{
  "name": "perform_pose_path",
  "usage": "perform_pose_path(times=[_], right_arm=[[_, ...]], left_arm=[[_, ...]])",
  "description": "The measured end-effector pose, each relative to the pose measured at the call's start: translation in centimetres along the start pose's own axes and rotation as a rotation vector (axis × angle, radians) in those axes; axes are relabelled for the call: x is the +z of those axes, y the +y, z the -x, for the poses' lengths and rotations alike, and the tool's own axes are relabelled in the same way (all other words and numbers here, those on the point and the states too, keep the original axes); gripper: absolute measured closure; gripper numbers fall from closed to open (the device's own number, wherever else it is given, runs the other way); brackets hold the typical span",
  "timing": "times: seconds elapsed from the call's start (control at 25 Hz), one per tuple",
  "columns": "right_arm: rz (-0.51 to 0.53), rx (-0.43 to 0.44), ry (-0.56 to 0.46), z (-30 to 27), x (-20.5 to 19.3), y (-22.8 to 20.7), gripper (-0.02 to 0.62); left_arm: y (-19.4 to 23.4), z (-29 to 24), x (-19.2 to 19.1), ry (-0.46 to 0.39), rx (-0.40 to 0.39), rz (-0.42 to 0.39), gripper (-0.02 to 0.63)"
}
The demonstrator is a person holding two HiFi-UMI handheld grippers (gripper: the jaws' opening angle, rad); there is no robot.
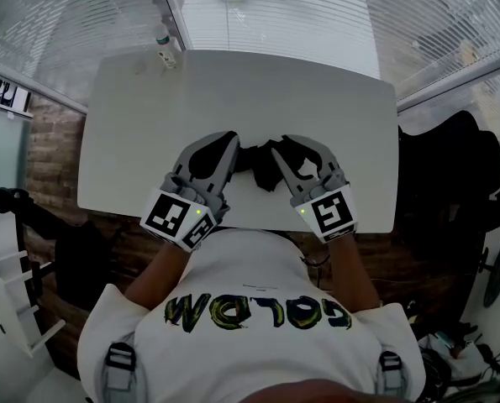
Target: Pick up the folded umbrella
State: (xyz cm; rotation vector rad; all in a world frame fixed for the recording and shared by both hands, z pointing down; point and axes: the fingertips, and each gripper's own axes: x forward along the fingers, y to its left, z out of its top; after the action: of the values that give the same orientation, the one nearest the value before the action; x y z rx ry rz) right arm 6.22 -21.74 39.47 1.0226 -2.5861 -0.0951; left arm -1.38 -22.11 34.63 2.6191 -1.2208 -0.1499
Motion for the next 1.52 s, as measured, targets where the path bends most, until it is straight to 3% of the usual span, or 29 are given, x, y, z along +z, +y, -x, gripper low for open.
perform_pose_path(times=[0.56, 0.92, 1.28, 1.52], right_arm=[[0.356, 0.298, 0.349, -7.2, -9.3, 6.6, 0.324], [0.547, 0.494, 0.572, -10.5, -16.1, 9.7, 0.251], [0.632, 0.641, 0.761, -12.7, -21.5, 10.3, 0.206], [0.653, 0.714, 0.824, -13.2, -23.9, 11.5, 0.204]], left_arm=[[2.6, 1.7, -2.4, 0.022, 0.067, 0.022, 0.595], [4.0, 2.8, -3.3, 0.039, 0.095, 0.033, 0.595], [4.7, 3.4, -3.6, 0.047, 0.11, 0.034, 0.595], [4.9, 3.8, -3.6, 0.042, 0.121, 0.041, 0.595]])
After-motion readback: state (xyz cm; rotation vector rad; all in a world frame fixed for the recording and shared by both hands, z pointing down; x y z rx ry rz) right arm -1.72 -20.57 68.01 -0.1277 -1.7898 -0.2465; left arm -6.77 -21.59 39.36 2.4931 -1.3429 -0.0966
